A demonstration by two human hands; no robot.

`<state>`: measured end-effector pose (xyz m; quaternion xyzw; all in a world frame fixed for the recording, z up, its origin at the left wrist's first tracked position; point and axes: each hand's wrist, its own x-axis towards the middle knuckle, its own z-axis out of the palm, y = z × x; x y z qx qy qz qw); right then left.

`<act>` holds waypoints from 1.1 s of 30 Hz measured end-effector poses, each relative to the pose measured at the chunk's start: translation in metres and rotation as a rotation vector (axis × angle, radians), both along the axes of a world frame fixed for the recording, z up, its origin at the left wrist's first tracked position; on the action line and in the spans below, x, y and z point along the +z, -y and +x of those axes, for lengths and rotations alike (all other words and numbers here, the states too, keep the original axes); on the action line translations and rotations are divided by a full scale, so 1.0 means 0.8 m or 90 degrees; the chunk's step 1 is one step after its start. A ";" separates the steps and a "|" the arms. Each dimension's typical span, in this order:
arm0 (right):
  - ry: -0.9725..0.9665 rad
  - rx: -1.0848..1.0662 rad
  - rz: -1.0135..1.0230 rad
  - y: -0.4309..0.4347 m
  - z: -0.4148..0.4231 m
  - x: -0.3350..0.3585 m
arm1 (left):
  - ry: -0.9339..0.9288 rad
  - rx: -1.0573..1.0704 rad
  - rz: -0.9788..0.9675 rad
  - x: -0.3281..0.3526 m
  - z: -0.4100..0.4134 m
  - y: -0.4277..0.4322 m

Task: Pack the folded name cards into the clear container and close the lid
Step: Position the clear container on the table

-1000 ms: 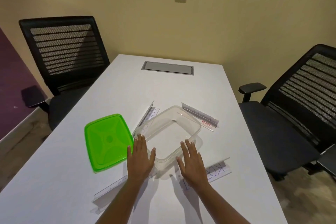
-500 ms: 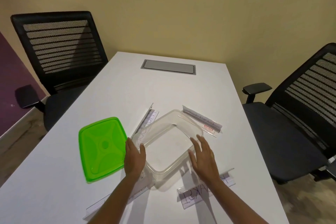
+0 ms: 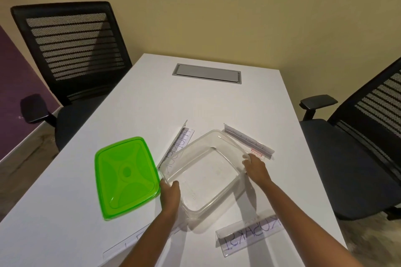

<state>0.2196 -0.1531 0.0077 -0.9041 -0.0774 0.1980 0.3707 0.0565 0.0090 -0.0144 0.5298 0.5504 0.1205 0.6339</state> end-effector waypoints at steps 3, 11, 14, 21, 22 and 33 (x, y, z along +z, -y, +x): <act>-0.027 -0.013 0.043 0.001 0.002 0.003 | 0.015 0.001 -0.018 0.007 -0.001 0.002; -0.037 -0.073 0.142 0.027 -0.024 0.027 | 0.083 -0.020 -0.014 0.046 0.015 -0.008; -0.061 -0.113 0.160 0.040 -0.038 0.030 | 0.093 -0.054 0.007 0.060 0.027 -0.018; -0.115 -0.191 0.179 0.056 -0.077 0.034 | 0.128 -0.162 0.002 0.083 0.047 -0.038; -0.115 -0.191 0.176 0.057 -0.081 0.033 | 0.125 -0.174 -0.001 0.083 0.049 -0.042; -0.117 -0.169 0.117 0.055 -0.094 0.024 | 0.101 -0.230 -0.034 0.064 0.063 -0.059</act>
